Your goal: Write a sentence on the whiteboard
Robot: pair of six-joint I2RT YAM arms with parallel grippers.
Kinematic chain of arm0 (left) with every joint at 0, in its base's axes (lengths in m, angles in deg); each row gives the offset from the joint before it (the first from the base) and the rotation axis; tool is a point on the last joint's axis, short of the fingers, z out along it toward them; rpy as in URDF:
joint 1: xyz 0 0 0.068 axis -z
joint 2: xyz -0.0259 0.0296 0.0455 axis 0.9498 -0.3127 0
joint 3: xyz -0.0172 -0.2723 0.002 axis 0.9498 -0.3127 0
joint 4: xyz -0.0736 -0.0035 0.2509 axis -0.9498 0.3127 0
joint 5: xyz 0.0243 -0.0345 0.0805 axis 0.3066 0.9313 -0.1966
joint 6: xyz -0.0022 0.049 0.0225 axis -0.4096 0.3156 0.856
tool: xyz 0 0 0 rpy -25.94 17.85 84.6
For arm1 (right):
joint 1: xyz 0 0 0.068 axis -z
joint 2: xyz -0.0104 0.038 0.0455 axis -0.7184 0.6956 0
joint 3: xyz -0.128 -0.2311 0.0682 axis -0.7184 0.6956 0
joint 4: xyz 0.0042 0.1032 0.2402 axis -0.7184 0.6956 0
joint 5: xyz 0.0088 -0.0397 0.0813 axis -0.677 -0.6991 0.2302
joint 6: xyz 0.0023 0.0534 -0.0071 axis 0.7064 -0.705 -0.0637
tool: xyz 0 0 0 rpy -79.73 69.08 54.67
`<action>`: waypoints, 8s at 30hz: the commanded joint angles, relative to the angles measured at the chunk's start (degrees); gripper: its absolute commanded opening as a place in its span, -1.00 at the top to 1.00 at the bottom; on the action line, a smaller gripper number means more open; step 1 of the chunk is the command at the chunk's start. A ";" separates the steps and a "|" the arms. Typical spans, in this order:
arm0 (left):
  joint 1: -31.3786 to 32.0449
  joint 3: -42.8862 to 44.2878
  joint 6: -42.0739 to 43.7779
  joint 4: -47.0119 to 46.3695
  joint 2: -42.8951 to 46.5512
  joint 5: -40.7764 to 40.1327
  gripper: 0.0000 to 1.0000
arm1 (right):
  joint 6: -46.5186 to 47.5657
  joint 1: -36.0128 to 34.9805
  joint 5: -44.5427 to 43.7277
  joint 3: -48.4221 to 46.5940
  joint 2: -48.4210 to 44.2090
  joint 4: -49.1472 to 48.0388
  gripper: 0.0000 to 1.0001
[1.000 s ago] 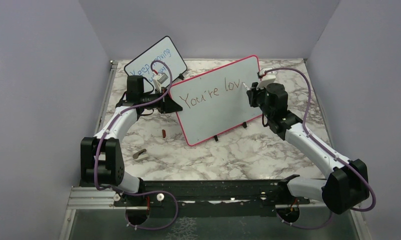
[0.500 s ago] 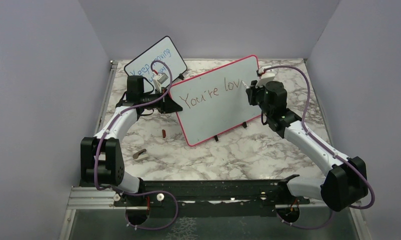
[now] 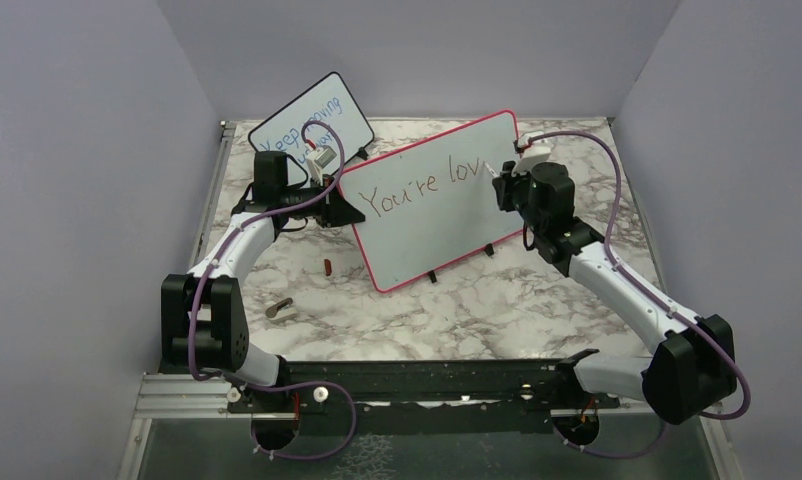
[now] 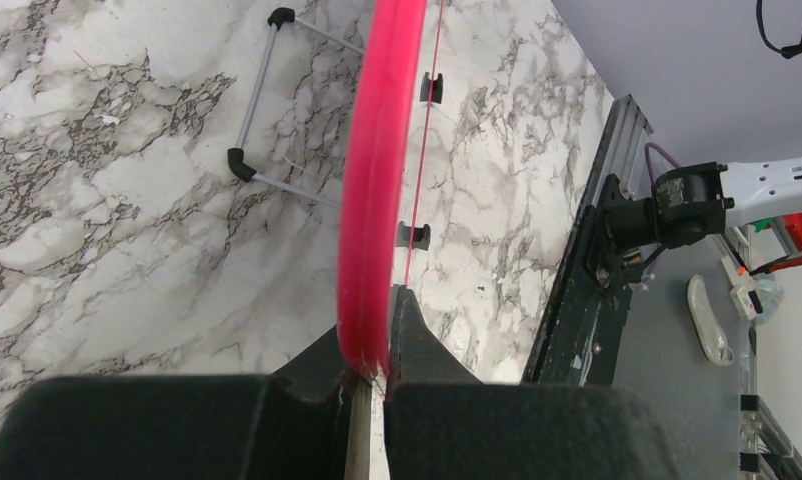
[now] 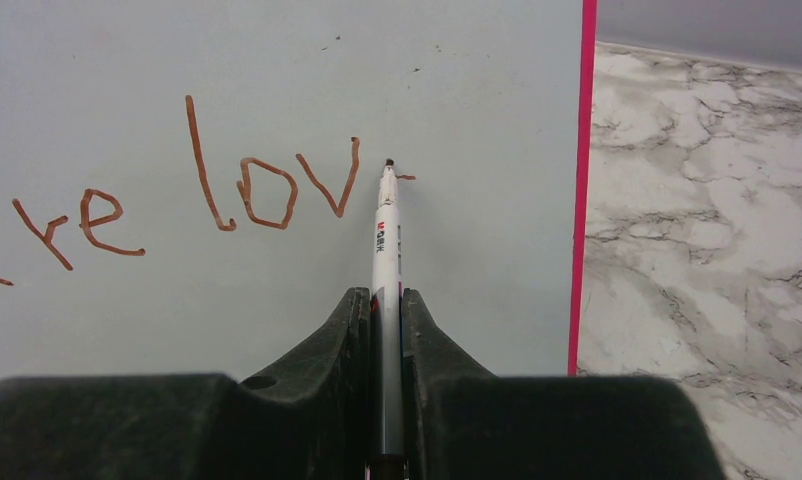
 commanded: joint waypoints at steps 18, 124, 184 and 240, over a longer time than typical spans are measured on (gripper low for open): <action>-0.45 -0.32 2.21 5.53 -0.42 -5.03 1.00 | -1.01 0.46 -2.27 0.09 0.41 1.09 0.99; -0.41 -0.23 2.04 5.54 -0.20 -4.72 1.00 | -0.94 0.46 -6.27 0.08 0.58 1.05 0.99; -0.42 -0.08 1.95 5.45 -0.50 -4.76 1.00 | 0.13 2.52 0.98 -3.66 2.22 0.46 0.99; -0.45 -0.06 1.77 5.45 -0.41 -4.76 1.00 | -0.57 2.52 -4.86 -2.80 -0.89 -0.24 0.99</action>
